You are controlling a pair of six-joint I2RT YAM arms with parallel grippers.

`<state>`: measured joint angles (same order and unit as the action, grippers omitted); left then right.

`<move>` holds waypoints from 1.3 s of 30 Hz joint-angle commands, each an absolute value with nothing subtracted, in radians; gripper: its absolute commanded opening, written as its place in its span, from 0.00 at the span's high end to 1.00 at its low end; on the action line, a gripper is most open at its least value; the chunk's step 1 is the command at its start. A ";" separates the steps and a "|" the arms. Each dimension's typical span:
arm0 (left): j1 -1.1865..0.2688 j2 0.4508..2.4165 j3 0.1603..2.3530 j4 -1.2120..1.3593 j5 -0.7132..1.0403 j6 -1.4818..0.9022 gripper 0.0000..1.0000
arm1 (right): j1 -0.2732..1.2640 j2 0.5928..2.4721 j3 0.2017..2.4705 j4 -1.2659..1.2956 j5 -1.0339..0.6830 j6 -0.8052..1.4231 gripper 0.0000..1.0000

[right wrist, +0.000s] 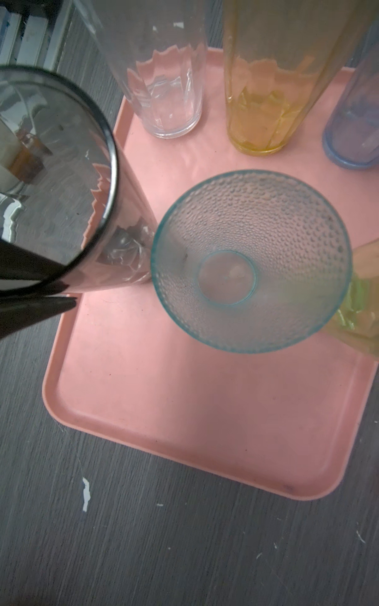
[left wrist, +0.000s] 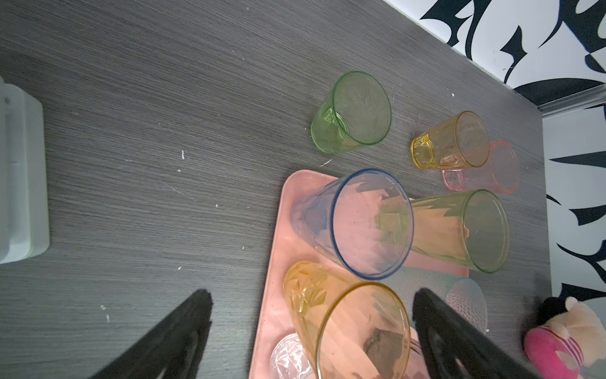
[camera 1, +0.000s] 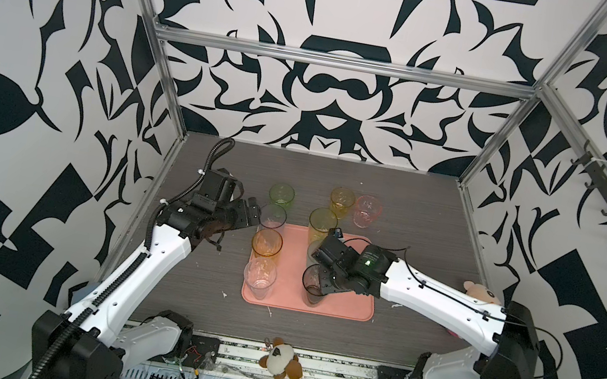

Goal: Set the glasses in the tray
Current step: 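Lower the dark grey glass onto the tray beside the teal glass, then open the right gripper and raise it off the dark grey glass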

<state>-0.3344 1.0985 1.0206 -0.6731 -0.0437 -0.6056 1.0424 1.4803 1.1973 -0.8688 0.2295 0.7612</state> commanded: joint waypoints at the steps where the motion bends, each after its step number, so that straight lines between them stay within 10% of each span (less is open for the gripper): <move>1: -0.337 1.088 1.009 -0.669 -0.038 -0.615 0.01 | 1.048 1.467 1.216 -0.839 0.242 0.775 0.85; 16: -0.337 1.083 1.025 -0.680 -0.038 -0.609 0.00 | 1.048 1.447 1.326 -0.923 0.307 0.723 0.64; 39: -0.337 1.009 1.023 -0.662 -0.104 -0.579 0.00 | 0.857 1.567 1.759 -0.773 0.392 0.330 0.59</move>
<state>-0.3344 1.0359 1.0210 -0.6743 -0.0757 -0.5941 0.8879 1.5578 1.7107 -0.8501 0.4149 0.3969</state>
